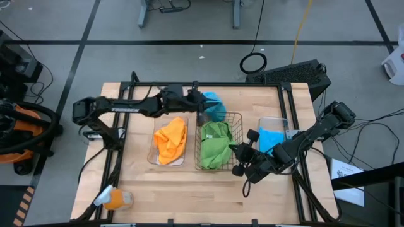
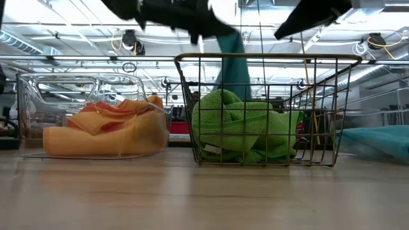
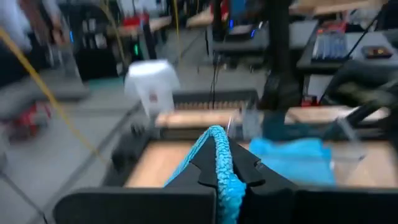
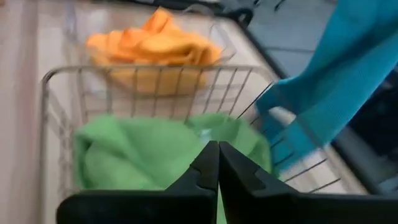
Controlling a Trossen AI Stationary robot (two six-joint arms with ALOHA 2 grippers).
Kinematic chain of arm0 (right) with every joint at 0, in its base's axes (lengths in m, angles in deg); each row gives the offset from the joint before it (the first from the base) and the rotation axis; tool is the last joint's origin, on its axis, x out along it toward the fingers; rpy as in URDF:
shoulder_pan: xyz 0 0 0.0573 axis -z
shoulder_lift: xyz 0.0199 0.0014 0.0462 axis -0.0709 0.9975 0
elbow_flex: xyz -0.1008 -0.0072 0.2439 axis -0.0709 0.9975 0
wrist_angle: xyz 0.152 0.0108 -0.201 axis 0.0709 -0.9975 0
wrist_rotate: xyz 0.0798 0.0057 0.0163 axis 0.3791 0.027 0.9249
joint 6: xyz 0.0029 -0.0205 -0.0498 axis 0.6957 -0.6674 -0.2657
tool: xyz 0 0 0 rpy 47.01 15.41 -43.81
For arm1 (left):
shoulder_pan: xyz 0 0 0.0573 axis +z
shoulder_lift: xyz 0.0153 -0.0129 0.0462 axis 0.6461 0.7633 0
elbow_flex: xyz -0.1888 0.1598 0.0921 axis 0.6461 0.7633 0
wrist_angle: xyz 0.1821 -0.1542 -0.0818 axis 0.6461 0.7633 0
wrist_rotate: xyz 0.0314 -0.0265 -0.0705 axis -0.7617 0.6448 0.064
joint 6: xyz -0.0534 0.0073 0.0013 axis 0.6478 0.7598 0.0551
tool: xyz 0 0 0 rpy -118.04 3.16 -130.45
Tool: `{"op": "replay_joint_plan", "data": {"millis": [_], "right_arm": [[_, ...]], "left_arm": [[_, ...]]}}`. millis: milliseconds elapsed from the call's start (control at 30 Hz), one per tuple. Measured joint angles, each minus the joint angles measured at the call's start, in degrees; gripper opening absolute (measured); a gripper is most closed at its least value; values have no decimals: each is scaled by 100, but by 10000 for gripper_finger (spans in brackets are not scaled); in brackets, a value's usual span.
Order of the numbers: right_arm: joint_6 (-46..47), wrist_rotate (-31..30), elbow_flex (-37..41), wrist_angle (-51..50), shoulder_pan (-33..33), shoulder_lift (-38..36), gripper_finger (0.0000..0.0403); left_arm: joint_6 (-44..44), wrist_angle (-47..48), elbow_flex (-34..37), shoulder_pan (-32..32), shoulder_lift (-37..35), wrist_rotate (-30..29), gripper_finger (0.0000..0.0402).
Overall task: Sort microfiber towel by color & place in baskets
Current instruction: Put the blue microfiber towel into the right transparent bin
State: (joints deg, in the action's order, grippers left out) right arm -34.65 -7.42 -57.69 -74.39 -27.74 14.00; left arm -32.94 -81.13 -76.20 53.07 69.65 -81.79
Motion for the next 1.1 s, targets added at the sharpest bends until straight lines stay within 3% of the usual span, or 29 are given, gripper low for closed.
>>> {"op": "replay_joint_plan", "data": {"millis": [267, 667, 867, 1100], "right_arm": [[-364, -413, 0, 380, 223, -197, 31], [-131, -712, -2, 926, 299, -101, 192], [-1393, -672, -2, 2347, 623, 359, 271], [-3462, 1046, -2, 4930, 1097, 925, 312]], "left_arm": [[-586, 1, -262, -1069, -930, -383, 4], [-840, 537, -266, -1950, -1715, -410, 3], [-930, 667, -266, -2119, -1717, -407, 2], [-986, 877, -264, -2321, -1714, -403, 2]]}}
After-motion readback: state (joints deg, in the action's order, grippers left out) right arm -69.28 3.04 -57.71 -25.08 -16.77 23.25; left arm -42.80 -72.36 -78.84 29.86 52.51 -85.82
